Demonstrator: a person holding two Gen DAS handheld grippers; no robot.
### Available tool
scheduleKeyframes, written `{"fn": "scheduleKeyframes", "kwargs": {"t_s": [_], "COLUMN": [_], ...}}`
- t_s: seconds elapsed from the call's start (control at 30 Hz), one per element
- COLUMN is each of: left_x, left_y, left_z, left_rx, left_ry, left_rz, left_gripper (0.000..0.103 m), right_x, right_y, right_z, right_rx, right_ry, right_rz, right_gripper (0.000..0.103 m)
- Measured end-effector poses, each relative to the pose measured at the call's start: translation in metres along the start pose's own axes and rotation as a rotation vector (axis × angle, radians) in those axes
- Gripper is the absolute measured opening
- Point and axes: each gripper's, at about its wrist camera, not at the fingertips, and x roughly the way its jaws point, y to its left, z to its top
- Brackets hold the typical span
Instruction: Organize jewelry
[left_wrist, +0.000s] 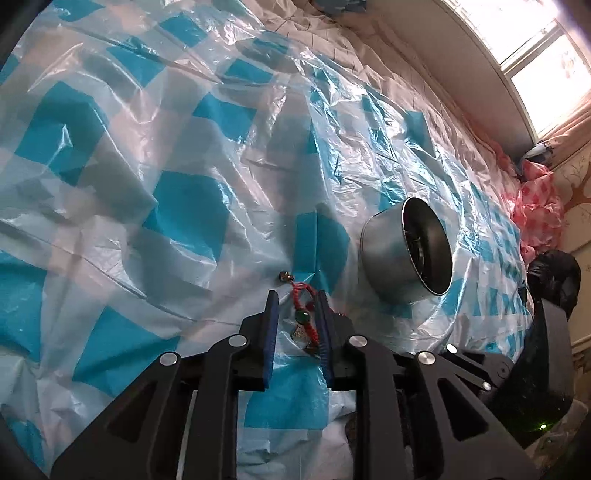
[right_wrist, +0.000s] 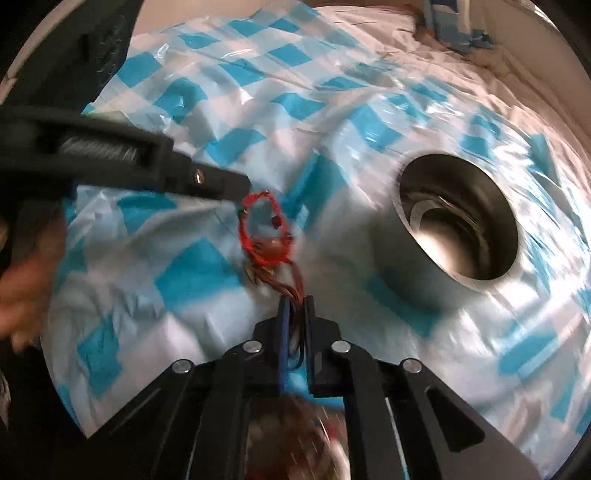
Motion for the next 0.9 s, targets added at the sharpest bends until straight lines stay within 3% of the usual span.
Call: {"fn": "scheduleKeyframes", "kwargs": {"t_s": [0.13, 0.33, 0.37, 0.4, 0.43, 0.47, 0.53, 0.63, 0.67, 0.7, 0.73, 0.8, 0.9], "left_x": [0.006, 0.022, 0.025, 0.029, 0.030, 0.031, 0.031, 0.025, 0.023, 0.020, 0.016, 0.009, 0.000], "left_y": [-0.010, -0.024, -0.025, -0.027, -0.028, -0.029, -0.034, -0.036, -0.036, -0.036, -0.036, -0.038, -0.045], "left_z": [-0.001, -0.002, -0.002, -0.002, -0.002, -0.002, -0.002, -0.001, -0.001, -0.001, 0.000, 0.002, 0.003], "left_rx": [0.026, 0.093, 0.102, 0.108, 0.111, 0.119, 0.144, 0.156, 0.154, 0.148, 0.142, 0.134, 0.142], "left_ry": [0.009, 0.006, 0.013, 0.010, 0.006, 0.005, 0.001, -0.014, -0.018, -0.025, -0.034, -0.055, -0.085], "left_rz": [0.008, 0.142, 0.162, 0.186, 0.193, 0.197, 0.196, 0.180, 0.175, 0.163, 0.149, 0.117, 0.073], "left_gripper": [0.029, 0.045, 0.045, 0.045, 0.040, 0.026, 0.010, 0.005, 0.005, 0.004, 0.004, 0.004, 0.004], "right_x": [-0.017, -0.028, -0.026, -0.022, -0.019, -0.019, -0.014, 0.000, 0.006, 0.015, 0.019, 0.014, -0.006], "right_y": [-0.013, -0.026, -0.030, -0.033, -0.035, -0.035, -0.029, -0.014, -0.009, -0.003, -0.001, -0.001, -0.011], "right_z": [-0.018, -0.016, -0.017, -0.017, -0.016, -0.015, -0.006, 0.009, 0.010, 0.009, 0.008, 0.007, -0.001], "right_rx": [0.043, 0.097, 0.108, 0.122, 0.132, 0.132, 0.110, 0.050, 0.025, -0.010, -0.025, -0.017, 0.020], "right_ry": [-0.029, -0.092, -0.086, -0.080, -0.083, -0.099, -0.120, -0.116, -0.104, -0.072, -0.055, -0.049, -0.078], "right_rz": [-0.014, -0.004, 0.004, 0.004, 0.015, 0.030, 0.052, 0.025, 0.014, 0.007, 0.006, 0.034, 0.014], "right_gripper": [0.008, 0.008, 0.013, 0.039, 0.055, 0.068, 0.068, 0.068, 0.066, 0.039, 0.031, 0.003, 0.004]}}
